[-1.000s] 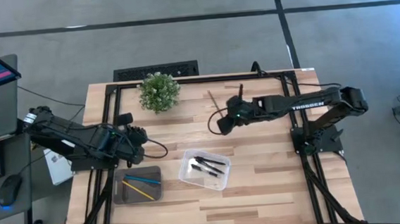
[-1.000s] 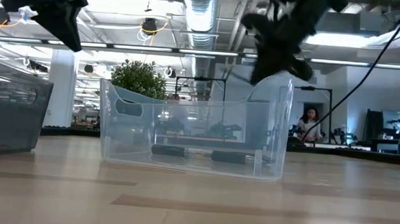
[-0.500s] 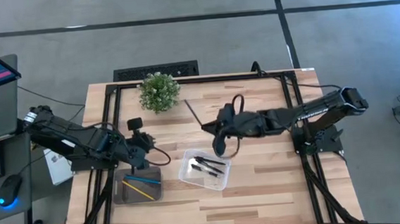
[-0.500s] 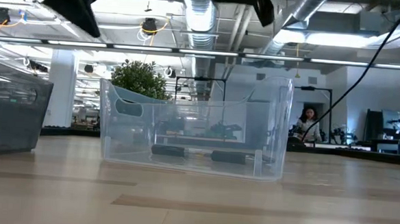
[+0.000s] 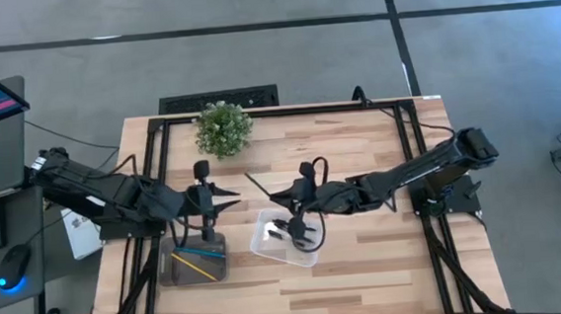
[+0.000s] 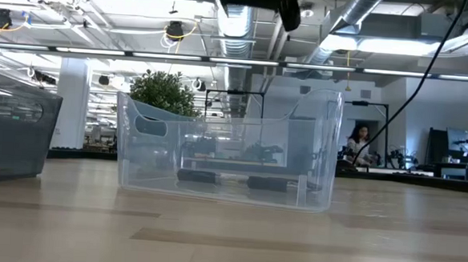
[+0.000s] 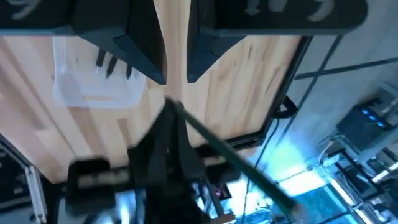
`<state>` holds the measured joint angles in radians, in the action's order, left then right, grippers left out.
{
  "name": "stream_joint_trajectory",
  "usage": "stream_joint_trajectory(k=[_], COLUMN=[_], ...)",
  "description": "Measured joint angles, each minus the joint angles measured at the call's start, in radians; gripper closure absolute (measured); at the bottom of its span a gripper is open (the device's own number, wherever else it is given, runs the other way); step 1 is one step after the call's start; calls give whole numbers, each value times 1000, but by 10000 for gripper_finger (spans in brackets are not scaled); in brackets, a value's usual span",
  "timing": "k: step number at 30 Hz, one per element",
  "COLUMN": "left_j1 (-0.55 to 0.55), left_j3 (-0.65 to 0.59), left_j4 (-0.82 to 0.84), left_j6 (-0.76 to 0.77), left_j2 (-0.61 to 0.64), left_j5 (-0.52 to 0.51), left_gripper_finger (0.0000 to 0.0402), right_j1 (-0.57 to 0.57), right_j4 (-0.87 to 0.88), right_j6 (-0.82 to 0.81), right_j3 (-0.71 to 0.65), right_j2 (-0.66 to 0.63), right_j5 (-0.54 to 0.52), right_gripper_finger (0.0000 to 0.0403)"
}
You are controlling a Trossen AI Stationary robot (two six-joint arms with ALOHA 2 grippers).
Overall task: Sort pens & pencils
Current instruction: Put the green pencil into the black bin
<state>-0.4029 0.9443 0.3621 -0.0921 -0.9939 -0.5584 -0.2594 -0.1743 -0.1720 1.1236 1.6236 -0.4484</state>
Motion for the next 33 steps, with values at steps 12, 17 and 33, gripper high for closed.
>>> stream_joint_trajectory(k=[12, 17, 33], left_j1=[18, 19, 19], left_j3=[0, 0, 0], left_j4=[9, 30, 43], left_j6=[7, 14, 149], left_j2=[-7, -7, -7], left_j5=[-48, -44, 4], left_gripper_finger=[346, 346, 213], right_j1=[20, 28, 26], right_j4=[-59, -59, -59], right_j6=[69, 68, 68], right_j3=[-1, -1, -1], right_j2=[20, 20, 20], right_j5=[2, 3, 6], right_gripper_finger=[354, 354, 354])
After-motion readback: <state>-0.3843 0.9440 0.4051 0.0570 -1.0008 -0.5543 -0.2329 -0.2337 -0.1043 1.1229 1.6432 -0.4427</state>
